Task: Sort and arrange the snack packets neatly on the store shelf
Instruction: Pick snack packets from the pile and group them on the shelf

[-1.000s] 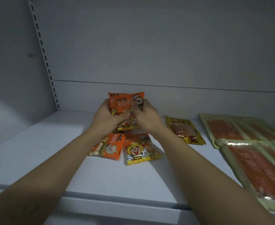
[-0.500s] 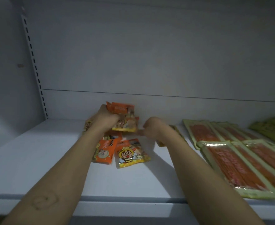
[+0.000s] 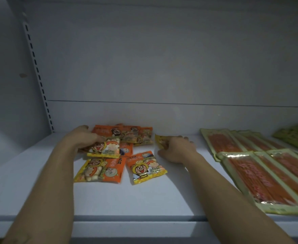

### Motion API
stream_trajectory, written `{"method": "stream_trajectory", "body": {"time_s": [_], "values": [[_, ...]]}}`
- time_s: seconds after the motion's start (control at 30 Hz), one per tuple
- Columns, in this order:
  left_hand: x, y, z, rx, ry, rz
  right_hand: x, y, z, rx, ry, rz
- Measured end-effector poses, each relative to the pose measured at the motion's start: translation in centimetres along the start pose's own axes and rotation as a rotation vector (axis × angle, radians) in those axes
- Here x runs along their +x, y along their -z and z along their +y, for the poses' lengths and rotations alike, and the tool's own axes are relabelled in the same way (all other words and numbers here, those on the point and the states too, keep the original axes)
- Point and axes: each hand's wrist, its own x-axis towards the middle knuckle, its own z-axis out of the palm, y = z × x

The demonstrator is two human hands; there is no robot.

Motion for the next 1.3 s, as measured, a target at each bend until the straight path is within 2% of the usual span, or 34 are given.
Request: {"method": "stream_trajectory", "body": {"time_s": [0.13, 0.23, 0.3, 0.43, 0.5, 0.6, 0.67, 0.73, 0.9, 1.07, 1.13, 1.3], "values": [[0.5, -0.8, 0.4, 0.186, -0.074, 0.167, 0.2, 0.2, 0.9, 0.09, -0.11, 0.069], [0.0, -2.6, 1.1, 0.303, -0.108, 0.189, 0.5, 0.2, 1.1, 0.041, -0.124, -0.063], [-0.7, -3.9, 1.9, 0.439, -0.141, 0.204, 0.4, 0.3, 0.9, 0.039, -0.128, -0.052], [-2.0, -5.5, 3.0, 0.514, -0.303, 0.299, 0.1, 0.3, 0.9, 0.261, -0.138, 0.008], [-2.9, -6.2, 3.6, 0.41, -0.423, 0.311, 0.1, 0.3, 0.6, 0.41, -0.117, 0.088], [-4.5, -7.4, 4.6, 0.161, -0.564, 0.21, -0.1, 1.3, 0.2, 0.79, -0.093, 0.237], [-5.3, -8.1, 5.3, 0.086, -0.573, 0.151, -0.4, 2.8, 0.3, 0.995, -0.072, 0.324], [-5.7, -8.6, 6.4, 0.006, -0.533, 0.055, -0.9, 4.5, 0.8, 1.082, -0.024, 0.355], [-8.2, -9.9, 10.8, -0.371, -0.45, -0.251, -3.4, 8.3, 3.3, 1.108, 0.11, 0.449], [-13.0, -13.2, 15.7, -0.769, -0.501, -0.385, -7.2, 11.2, 9.0, 1.183, 0.083, 0.481], [-15.3, -15.6, 17.1, -0.815, -0.536, -0.407, -9.4, 11.7, 12.0, 1.168, 0.089, 0.512], [-21.3, -21.8, 20.0, -0.807, -0.558, -0.49, -15.4, 11.7, 20.6, 0.937, 0.01, 0.535]]}}
